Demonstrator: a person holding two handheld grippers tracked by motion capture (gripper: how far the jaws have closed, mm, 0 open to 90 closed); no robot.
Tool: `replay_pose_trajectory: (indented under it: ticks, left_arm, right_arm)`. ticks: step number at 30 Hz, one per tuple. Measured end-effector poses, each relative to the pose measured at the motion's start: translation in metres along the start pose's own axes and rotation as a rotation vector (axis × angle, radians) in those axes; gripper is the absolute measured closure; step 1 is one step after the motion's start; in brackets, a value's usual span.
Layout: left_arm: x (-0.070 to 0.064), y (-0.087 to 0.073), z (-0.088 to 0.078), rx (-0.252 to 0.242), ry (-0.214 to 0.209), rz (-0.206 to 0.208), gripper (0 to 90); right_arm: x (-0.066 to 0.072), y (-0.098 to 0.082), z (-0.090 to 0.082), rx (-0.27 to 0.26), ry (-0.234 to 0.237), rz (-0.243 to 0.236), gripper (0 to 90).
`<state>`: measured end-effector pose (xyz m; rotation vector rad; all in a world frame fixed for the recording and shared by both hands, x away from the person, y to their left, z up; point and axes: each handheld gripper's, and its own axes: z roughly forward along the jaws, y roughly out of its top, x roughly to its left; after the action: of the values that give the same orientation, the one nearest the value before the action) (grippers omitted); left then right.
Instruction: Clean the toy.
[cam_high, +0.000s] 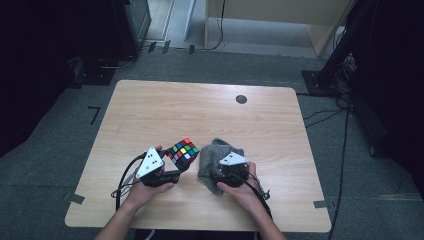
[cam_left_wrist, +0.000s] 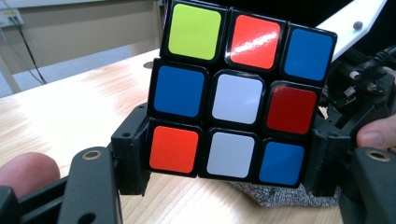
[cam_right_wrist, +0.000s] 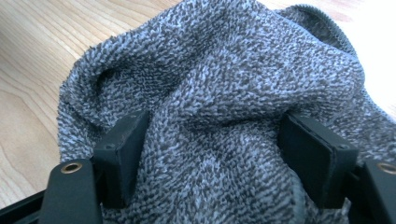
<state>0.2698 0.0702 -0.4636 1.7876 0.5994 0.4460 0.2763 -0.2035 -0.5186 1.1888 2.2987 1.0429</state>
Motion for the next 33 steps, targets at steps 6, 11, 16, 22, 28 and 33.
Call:
replay_pose_trajectory:
  ticks: [6,11,16,22,28,33]
  left_arm:
    - [0.0,0.0,0.0,-0.004,-0.021,-0.012,32.4]
    - [-0.002,0.0,0.0,-0.006,-0.041,-0.011,32.4]
    - [-0.002,-0.001,0.002,0.008,-0.059,-0.002,32.4]
    - [-0.007,-0.002,0.005,0.026,-0.091,0.025,32.6]
    - [-0.016,-0.003,0.01,0.053,-0.114,0.057,32.6]
    - [-0.031,-0.001,0.012,0.039,-0.151,0.113,32.6]
  right_arm:
    - [0.0,-0.005,0.0,-0.029,0.007,-0.012,32.4]
    - [0.002,-0.008,-0.004,-0.052,0.02,-0.042,68.7]
    - [0.002,-0.002,-0.015,-0.047,0.001,-0.019,76.7]
    - [0.001,0.021,-0.062,-0.304,0.023,0.042,76.7]
    - [0.018,0.038,-0.105,-0.54,0.167,0.023,76.5]
    - [0.041,0.048,-0.106,-0.507,0.264,-0.002,76.2]
